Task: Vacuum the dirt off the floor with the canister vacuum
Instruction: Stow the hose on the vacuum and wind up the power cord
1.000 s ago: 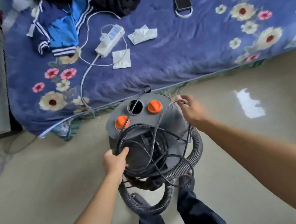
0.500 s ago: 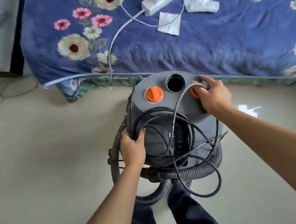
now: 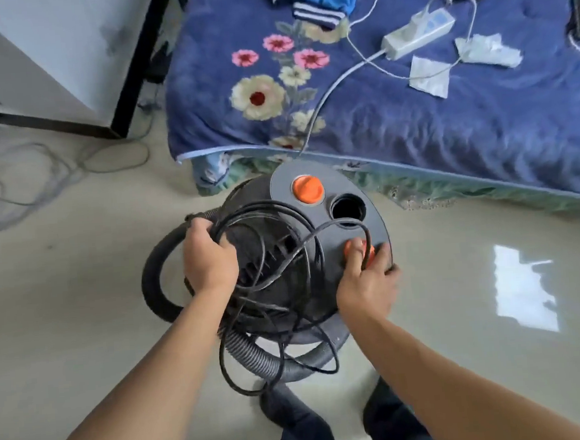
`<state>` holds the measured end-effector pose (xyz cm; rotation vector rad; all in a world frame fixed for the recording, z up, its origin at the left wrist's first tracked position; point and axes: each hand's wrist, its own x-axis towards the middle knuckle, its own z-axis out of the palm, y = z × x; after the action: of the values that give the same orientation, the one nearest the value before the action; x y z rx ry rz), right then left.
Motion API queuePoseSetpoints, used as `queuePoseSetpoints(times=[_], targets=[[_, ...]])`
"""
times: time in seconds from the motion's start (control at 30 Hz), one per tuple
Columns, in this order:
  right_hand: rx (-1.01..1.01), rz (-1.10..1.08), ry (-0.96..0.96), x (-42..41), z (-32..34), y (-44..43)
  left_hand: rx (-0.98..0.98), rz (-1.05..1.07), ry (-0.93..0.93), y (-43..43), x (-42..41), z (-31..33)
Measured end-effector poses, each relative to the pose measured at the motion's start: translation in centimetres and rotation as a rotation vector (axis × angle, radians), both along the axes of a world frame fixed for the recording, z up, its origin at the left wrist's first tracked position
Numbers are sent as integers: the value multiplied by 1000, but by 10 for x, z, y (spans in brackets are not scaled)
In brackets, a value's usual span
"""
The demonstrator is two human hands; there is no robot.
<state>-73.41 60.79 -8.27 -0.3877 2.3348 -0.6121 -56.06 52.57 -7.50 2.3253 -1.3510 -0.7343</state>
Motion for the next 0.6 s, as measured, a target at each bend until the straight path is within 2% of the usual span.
queuePoseSetpoints(times=[0.07,0.17,0.27,0.37,0.43,0.6], targets=[[39,67,-64,38,2,4,-17,12,-96,8,22,8],[65,397,1,75,11,10,68,218,-99,25,57,11],[-154,672,232,98,19,-10,122,418,53,23,95,12],[-354,652,290,109,24,-70,48,478,168,-2,126,23],[-327,609,289,107,28,-122,13,473,198,-21,141,31],[-148,893,250,114,17,-217,67,401,206,-64,136,46]])
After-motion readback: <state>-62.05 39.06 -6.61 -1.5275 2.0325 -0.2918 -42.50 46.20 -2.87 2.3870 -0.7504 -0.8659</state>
